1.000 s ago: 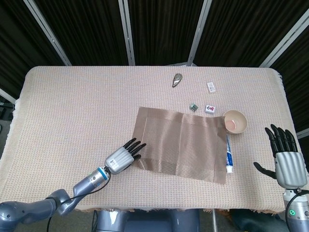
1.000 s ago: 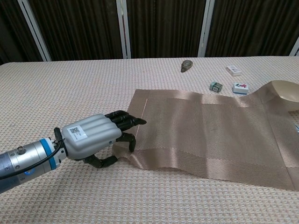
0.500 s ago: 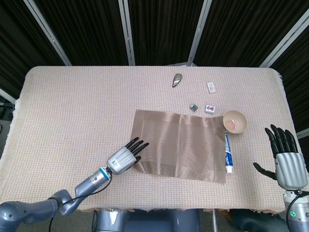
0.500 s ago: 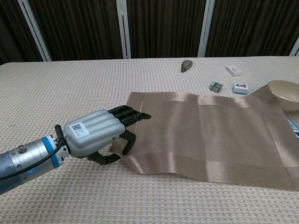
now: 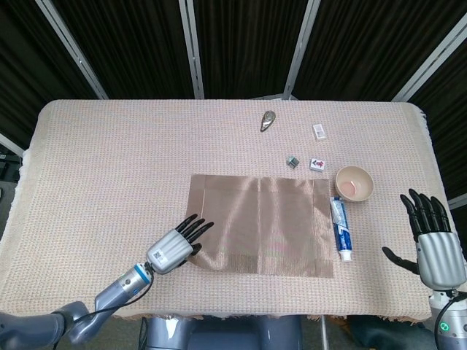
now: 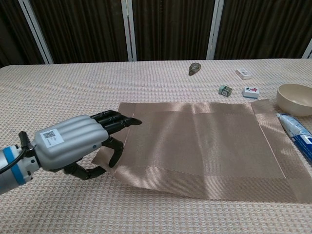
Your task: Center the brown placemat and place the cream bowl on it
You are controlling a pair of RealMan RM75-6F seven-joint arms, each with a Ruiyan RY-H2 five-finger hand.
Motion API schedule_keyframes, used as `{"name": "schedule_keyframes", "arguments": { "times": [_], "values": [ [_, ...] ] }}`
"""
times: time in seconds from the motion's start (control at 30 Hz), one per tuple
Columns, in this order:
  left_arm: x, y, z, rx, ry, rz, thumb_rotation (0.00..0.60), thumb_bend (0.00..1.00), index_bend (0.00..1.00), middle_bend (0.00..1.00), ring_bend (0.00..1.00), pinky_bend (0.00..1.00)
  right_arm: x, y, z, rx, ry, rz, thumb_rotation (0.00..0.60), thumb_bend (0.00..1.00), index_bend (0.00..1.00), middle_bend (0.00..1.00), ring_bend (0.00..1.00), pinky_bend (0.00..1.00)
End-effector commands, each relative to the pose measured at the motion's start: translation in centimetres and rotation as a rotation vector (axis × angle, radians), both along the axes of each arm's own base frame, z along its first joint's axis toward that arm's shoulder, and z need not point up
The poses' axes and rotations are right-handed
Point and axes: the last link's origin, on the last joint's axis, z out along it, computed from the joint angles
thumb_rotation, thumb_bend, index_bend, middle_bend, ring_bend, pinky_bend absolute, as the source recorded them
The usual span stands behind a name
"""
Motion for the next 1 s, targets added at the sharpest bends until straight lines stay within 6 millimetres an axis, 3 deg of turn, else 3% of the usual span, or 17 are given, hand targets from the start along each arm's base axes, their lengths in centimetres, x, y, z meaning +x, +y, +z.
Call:
{"name": "schedule_keyframes", "arguments": {
  "times": [0.03, 0.37, 0.77, 0.8, 0.83, 0.87, 0.93, 0.97, 1.0],
  "values": [
    [-1.5, -1.9, 1.7, -0.015, 0.056, 0.052, 0.6, 0.54, 0.64, 0.0, 0.0, 0.0, 0.1, 0.1, -0.1, 0.002, 0.002, 0.004, 0.6, 0.0, 0.0, 0.0, 0.0, 0.0],
    [-3.3, -4.4, 3.0, -0.038, 0.12, 0.101, 0.6, 0.54, 0.64, 0.0, 0.0, 0.0, 0.4, 0.5, -0.2, 0.001, 0.002, 0.011, 0.6, 0.0, 0.0, 0.0, 0.0, 0.0],
    [-4.9, -5.3, 3.4, -0.048, 0.13, 0.142, 0.6, 0.53, 0.62, 0.0, 0.0, 0.0, 0.4, 0.5, 0.0, -0.003, -0.002, 0.015, 0.6, 0.0, 0.0, 0.0, 0.0, 0.0],
    [-5.1, -5.4, 3.5, -0.046, 0.132, 0.144, 0.6, 0.49, 0.61, 0.0, 0.0, 0.0, 0.4, 0.5, 0.0, -0.002, -0.002, 0.015, 0.6, 0.0, 0.0, 0.0, 0.0, 0.0],
    [-5.3, -5.4, 3.6, -0.043, 0.134, 0.146, 0.6, 0.36, 0.55, 0.0, 0.0, 0.0, 0.4, 0.6, 0.0, -0.001, -0.002, 0.015, 0.6, 0.0, 0.0, 0.0, 0.0, 0.0],
    [-5.4, -5.4, 3.7, -0.042, 0.137, 0.148, 0.6, 0.2, 0.44, 0.0, 0.0, 0.0, 0.5, 0.6, 0.0, 0.0, -0.003, 0.016, 0.6, 0.0, 0.0, 0.0, 0.0, 0.0],
    [-5.6, -5.6, 3.8, -0.061, 0.138, 0.153, 0.6, 0.01, 0.18, 0.0, 0.0, 0.0, 0.5, 0.6, 0.0, 0.003, -0.005, 0.016, 0.6, 0.0, 0.0, 0.0, 0.0, 0.0],
    [-5.7, -5.7, 3.8, -0.083, 0.135, 0.16, 0.6, 0.0, 0.07, 0.0, 0.0, 0.0, 0.5, 0.6, 0.0, 0.004, -0.004, 0.017, 0.6, 0.0, 0.0, 0.0, 0.0, 0.0],
    [-5.7, -5.9, 3.9, -0.104, 0.128, 0.166, 0.6, 0.0, 0.03, 0.0, 0.0, 0.0, 0.5, 0.6, 0.0, 0.004, -0.004, 0.018, 0.6, 0.0, 0.0, 0.0, 0.0, 0.0]
  ]
}}
